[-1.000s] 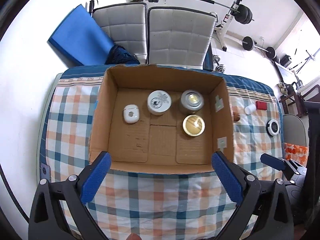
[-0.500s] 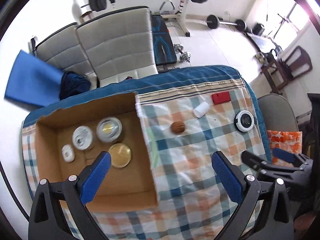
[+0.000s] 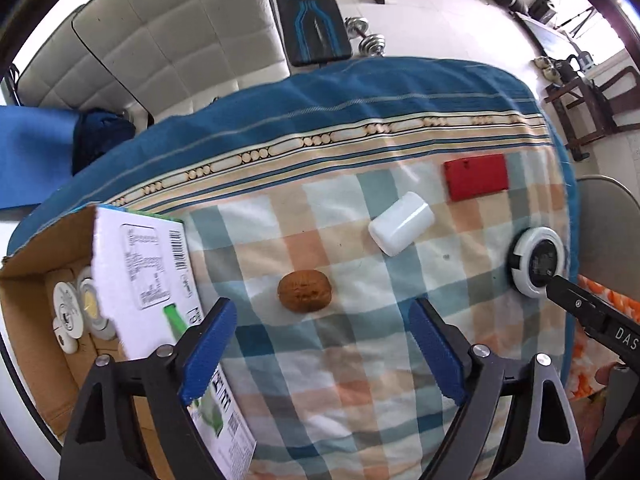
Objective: Organize rigid objects
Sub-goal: 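Move the left tool to the walnut and close on it, then carry the walnut with left tool into the box while right tool carries the black puck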
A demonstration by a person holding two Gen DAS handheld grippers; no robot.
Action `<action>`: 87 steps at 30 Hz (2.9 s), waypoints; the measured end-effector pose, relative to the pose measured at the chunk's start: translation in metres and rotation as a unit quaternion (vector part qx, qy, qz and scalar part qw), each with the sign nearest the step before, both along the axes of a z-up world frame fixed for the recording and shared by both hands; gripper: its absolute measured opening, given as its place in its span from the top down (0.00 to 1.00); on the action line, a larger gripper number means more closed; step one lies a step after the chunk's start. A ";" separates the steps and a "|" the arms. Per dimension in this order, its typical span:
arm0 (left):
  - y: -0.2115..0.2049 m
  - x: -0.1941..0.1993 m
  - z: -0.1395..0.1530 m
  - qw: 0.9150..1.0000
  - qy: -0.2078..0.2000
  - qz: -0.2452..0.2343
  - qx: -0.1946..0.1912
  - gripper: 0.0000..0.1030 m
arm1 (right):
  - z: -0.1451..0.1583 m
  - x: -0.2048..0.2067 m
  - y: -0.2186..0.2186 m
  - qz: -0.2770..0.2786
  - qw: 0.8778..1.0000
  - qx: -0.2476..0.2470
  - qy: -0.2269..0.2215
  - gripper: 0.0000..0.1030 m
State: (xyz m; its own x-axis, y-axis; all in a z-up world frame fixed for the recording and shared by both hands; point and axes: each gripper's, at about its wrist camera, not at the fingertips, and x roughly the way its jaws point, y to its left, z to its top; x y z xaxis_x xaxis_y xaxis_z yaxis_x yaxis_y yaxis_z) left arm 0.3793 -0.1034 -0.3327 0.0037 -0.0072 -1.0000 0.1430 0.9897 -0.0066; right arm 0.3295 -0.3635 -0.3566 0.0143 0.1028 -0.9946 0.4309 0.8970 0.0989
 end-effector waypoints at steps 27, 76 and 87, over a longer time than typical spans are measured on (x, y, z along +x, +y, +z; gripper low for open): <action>0.010 0.020 -0.073 0.998 0.057 0.024 0.017 0.62 | -0.077 0.039 0.009 0.029 0.997 -0.022 0.064 0.25; 0.309 -0.138 0.127 0.985 -0.094 0.135 -0.040 0.62 | 0.113 -0.070 0.403 0.278 0.955 0.080 -0.064 0.26; 0.390 -0.121 0.015 0.983 0.016 0.179 -0.045 0.62 | 0.020 -0.046 0.495 0.303 0.950 0.078 -0.007 0.26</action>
